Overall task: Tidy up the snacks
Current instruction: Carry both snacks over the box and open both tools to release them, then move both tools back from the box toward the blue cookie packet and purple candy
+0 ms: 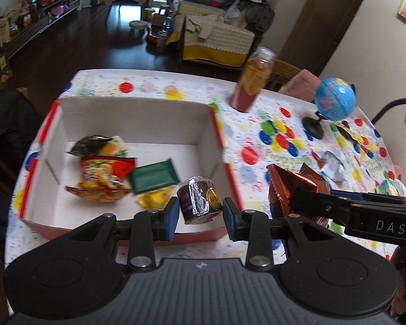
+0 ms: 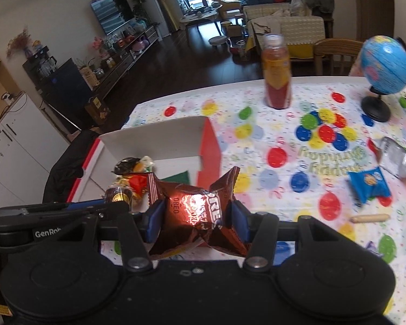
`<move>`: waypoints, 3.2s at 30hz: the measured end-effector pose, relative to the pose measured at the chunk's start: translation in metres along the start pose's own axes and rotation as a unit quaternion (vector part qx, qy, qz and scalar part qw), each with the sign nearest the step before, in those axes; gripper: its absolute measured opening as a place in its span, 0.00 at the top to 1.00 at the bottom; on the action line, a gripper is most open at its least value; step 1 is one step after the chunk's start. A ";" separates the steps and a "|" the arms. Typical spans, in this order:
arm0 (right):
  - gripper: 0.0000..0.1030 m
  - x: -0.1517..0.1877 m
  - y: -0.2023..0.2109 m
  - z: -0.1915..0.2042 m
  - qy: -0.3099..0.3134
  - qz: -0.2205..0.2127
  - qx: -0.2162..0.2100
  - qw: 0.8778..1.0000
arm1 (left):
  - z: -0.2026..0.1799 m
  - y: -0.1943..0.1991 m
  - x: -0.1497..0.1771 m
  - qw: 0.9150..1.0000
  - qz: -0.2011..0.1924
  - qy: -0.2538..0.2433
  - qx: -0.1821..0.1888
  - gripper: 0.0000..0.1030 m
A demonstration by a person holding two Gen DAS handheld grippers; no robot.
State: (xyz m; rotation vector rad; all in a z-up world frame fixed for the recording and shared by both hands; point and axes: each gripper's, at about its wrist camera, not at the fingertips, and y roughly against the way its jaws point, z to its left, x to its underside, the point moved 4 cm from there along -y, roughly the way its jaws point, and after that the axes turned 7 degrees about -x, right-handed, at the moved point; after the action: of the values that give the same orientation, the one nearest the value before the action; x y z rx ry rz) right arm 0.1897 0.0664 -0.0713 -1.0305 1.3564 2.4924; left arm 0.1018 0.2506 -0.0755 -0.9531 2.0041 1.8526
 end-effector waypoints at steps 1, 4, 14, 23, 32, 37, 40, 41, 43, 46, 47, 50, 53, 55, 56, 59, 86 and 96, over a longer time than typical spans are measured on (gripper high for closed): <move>0.49 -0.001 -0.005 0.005 0.003 0.001 -0.001 1.000 | 0.006 -0.001 0.000 1.000 0.001 0.002 -0.002 0.67; 0.49 -0.005 -0.020 0.019 0.009 0.006 -0.002 1.000 | 0.025 -0.003 0.000 1.000 0.005 0.008 -0.008 0.67; 0.49 -0.017 -0.075 0.051 0.029 0.029 0.006 0.999 | 0.084 -0.024 -0.007 0.998 0.028 0.034 -0.033 0.67; 0.49 -0.025 -0.129 0.063 0.060 0.065 0.025 0.996 | 0.120 -0.062 -0.006 0.993 0.088 0.054 -0.049 0.67; 0.49 -0.023 -0.170 0.063 0.080 0.094 0.044 0.991 | 0.118 -0.086 -0.003 0.992 0.112 0.034 -0.055 0.67; 0.48 -0.019 -0.181 0.065 0.089 0.104 0.051 0.989 | 0.116 -0.097 0.001 0.990 0.126 0.025 -0.057 0.67; 0.47 -0.017 -0.185 0.063 0.087 0.110 0.048 0.989 | 0.115 -0.103 0.003 0.989 0.131 0.022 -0.059 0.67; 0.47 -0.016 -0.185 0.062 0.085 0.111 0.046 0.989 | 0.114 -0.105 0.003 0.989 0.133 0.021 -0.060 0.67; 0.46 -0.015 -0.185 0.062 0.081 0.110 0.044 0.990 | 0.112 -0.107 0.005 0.989 0.137 0.018 -0.061 0.67; 0.42 -0.013 -0.184 0.062 0.083 0.111 0.046 0.989 | 0.109 -0.109 0.007 0.988 0.137 0.011 -0.065 0.67; 0.40 -0.013 -0.184 0.062 0.083 0.111 0.045 0.989 | 0.108 -0.108 0.007 0.988 0.136 0.010 -0.066 0.67; 0.31 -0.010 -0.180 0.062 0.085 0.110 0.043 0.989 | 0.107 -0.106 0.007 0.989 0.130 0.005 -0.064 0.67; 0.26 -0.008 -0.174 0.063 0.081 0.106 0.037 0.990 | 0.104 -0.101 0.008 0.990 0.124 -0.001 -0.064 0.67; 0.24 -0.008 -0.169 0.064 0.080 0.103 0.031 0.991 | 0.103 -0.096 0.008 0.991 0.118 -0.005 -0.064 0.67; 0.23 -0.008 -0.166 0.065 0.080 0.100 0.028 0.991 | 0.102 -0.093 0.008 0.991 0.114 -0.006 -0.063 0.67; 0.21 -0.009 -0.155 0.066 0.080 0.091 0.023 0.992 | 0.099 -0.084 0.008 0.993 0.104 -0.008 -0.059 0.65; 0.05 -0.001 -0.021 0.055 0.040 -0.019 0.002 0.999 | 0.043 0.003 0.003 0.999 -0.004 -0.040 -0.033 0.51; 0.00 0.006 0.026 0.017 0.017 -0.056 0.003 0.998 | 0.000 0.007 -0.001 0.998 -0.021 -0.055 -0.016 0.35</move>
State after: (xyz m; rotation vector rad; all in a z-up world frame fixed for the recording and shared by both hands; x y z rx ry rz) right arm 0.1656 0.0632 -0.0503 -1.1199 1.2766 2.4006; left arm 0.0977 0.2507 -0.0692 -0.8741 1.8813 1.8774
